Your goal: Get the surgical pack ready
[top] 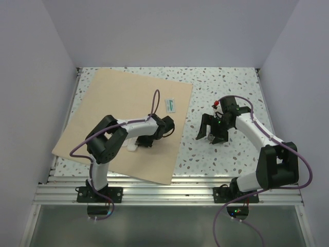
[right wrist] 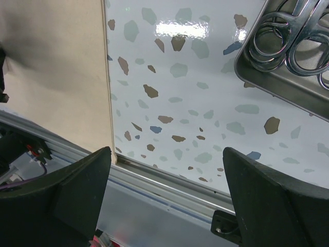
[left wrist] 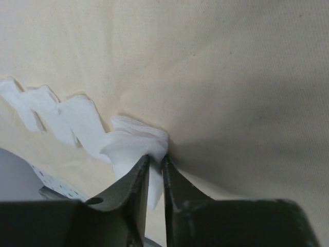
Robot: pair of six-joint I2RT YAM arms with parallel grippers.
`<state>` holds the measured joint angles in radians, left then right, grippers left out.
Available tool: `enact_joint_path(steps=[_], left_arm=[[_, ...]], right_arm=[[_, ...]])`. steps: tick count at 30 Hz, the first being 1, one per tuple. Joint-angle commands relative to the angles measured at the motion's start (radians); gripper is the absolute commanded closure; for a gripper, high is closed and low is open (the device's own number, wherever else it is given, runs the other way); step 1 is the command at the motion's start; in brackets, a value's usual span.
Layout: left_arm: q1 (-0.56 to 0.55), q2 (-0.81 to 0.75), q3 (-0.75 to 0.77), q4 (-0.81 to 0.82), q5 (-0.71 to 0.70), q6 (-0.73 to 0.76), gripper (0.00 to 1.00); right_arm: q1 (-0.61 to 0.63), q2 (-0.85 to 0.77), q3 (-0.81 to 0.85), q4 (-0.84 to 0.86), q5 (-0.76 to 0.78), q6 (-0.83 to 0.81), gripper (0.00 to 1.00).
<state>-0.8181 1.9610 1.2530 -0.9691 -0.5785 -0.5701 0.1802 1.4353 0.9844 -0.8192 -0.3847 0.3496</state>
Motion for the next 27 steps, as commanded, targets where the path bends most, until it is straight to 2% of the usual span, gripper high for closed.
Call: enact_joint_path(steps=[1,12,19,27], left_arm=[[0.017,0.012,0.014,0.027,-0.056,0.01,0.76],[0.031,0.012,-0.001,0.078,-0.001,0.052,0.73],[0.036,-0.031,-0.004,0.092,0.065,0.059,0.64],[0.06,-0.05,-0.047,0.151,0.15,0.101,0.64]], right_arm=[[-0.002,-0.015,0.019,-0.005,-0.003,-0.006,0.06],[-0.004,-0.012,0.028,-0.008,-0.002,-0.004,0.05],[-0.002,-0.007,0.019,-0.006,-0.002,-0.008,0.05],[-0.004,0.002,0.039,-0.017,-0.002,-0.015,0.05]])
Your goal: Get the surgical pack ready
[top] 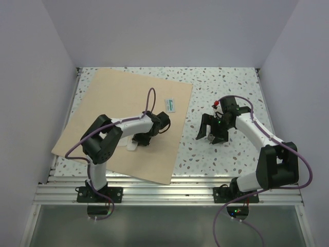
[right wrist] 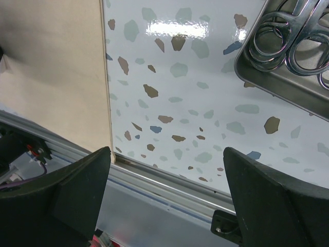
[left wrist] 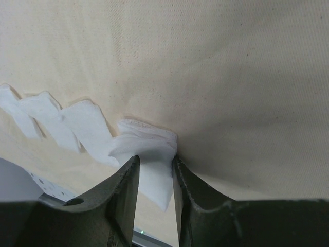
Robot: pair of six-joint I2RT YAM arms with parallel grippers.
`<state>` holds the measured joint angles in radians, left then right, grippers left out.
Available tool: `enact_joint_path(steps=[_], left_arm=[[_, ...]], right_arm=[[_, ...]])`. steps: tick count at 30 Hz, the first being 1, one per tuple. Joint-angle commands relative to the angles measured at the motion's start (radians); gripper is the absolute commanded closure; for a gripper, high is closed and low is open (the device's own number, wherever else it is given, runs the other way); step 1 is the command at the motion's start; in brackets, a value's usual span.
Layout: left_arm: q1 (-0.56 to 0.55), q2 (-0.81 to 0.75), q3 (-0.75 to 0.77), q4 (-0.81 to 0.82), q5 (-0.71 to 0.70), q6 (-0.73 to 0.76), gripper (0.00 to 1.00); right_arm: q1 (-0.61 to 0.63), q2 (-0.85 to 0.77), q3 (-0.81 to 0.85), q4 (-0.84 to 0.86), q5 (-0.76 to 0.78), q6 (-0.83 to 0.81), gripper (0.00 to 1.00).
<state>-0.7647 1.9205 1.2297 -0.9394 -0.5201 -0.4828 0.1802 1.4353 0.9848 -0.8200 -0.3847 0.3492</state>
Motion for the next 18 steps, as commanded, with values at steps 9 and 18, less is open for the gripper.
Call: enact_joint_path(steps=[9,18], left_arm=[[0.008,-0.029,0.007,0.088,0.058,-0.011,0.67],[0.007,-0.049,-0.027,0.12,0.094,0.019,0.71]], right_arm=[[-0.002,0.007,0.04,-0.018,-0.006,-0.016,0.05],[-0.004,0.008,0.045,-0.019,-0.003,-0.018,0.04]])
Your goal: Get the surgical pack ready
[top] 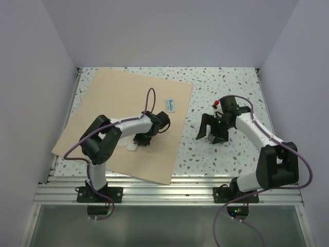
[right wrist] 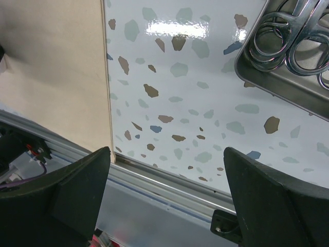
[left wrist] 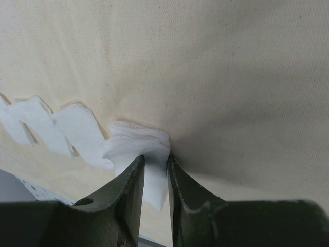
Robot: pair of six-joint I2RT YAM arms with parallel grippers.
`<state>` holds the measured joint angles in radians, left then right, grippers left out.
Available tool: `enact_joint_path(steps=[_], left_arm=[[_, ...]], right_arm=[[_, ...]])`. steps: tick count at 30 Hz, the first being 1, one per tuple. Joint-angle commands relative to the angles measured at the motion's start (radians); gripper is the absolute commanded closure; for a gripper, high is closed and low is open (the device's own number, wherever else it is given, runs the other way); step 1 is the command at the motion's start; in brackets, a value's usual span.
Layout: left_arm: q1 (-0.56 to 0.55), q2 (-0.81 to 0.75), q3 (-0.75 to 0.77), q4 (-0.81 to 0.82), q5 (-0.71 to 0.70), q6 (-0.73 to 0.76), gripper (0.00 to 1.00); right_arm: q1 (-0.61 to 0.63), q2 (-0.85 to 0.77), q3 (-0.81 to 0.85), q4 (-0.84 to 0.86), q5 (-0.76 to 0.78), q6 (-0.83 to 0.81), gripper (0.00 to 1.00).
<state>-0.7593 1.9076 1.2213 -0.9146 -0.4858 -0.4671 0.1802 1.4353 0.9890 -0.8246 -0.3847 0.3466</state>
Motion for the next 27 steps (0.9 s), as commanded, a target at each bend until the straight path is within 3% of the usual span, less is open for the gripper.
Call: enact_joint_path(steps=[1,9,18,27], left_arm=[[0.003,-0.033,-0.023,0.1,0.078,0.007,0.72],[0.047,-0.044,-0.098,0.181,0.208,0.073,0.63],[0.091,-0.05,-0.148,0.247,0.357,0.151,0.65],[0.097,-0.007,-0.167,0.26,0.401,0.173,0.68]], right_arm=[[-0.004,0.01,0.039,-0.015,-0.003,-0.014,0.04],[-0.004,0.004,0.034,-0.019,0.003,-0.014,0.04],[-0.004,-0.004,0.033,-0.019,0.007,-0.014,0.04],[-0.002,-0.006,0.033,-0.016,0.007,-0.009,0.04]])
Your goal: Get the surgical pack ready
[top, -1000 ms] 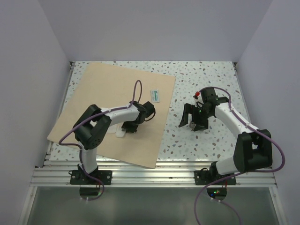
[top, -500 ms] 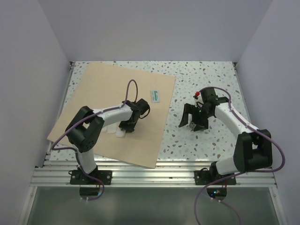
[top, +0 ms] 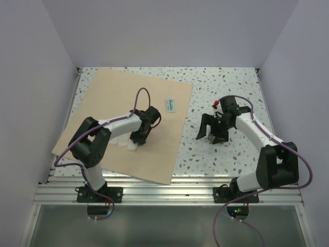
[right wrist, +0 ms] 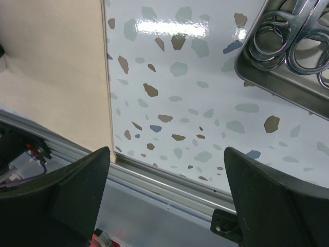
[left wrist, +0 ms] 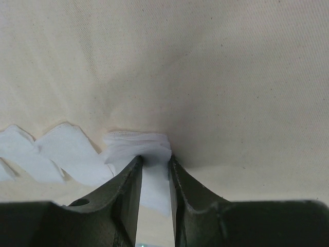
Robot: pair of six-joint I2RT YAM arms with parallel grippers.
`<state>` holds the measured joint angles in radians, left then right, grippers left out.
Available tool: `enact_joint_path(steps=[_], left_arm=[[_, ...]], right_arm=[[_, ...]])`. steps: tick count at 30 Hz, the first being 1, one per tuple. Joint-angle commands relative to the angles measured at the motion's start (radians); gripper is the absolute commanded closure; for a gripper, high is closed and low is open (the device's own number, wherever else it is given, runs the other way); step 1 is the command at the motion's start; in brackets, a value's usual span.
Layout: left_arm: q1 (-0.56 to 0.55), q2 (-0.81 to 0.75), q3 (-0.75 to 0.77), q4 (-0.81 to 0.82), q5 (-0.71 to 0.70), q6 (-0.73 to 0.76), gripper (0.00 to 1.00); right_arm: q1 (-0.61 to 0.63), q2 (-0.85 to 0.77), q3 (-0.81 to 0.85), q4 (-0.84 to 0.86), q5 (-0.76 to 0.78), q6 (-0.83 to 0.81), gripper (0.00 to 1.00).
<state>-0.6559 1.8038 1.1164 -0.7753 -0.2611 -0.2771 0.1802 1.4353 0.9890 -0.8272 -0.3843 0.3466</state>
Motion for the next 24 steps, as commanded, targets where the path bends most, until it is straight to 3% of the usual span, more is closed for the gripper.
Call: enact_joint_path(steps=[1,12,18,24], left_arm=[[-0.005,0.097,-0.064,0.122,0.174,-0.017,0.69],[0.006,0.121,-0.058,0.11,0.056,-0.028,0.84],[0.006,0.098,-0.018,0.064,-0.024,-0.048,0.99],[0.006,0.052,0.031,0.015,-0.072,-0.06,1.0]], right_arm=[[-0.004,-0.007,0.033,-0.015,0.008,-0.008,0.04],[-0.002,-0.022,0.03,-0.016,0.002,-0.011,0.03],[-0.002,-0.024,0.037,-0.018,-0.004,-0.009,0.03],[-0.004,-0.029,0.039,-0.02,-0.005,-0.009,0.02]])
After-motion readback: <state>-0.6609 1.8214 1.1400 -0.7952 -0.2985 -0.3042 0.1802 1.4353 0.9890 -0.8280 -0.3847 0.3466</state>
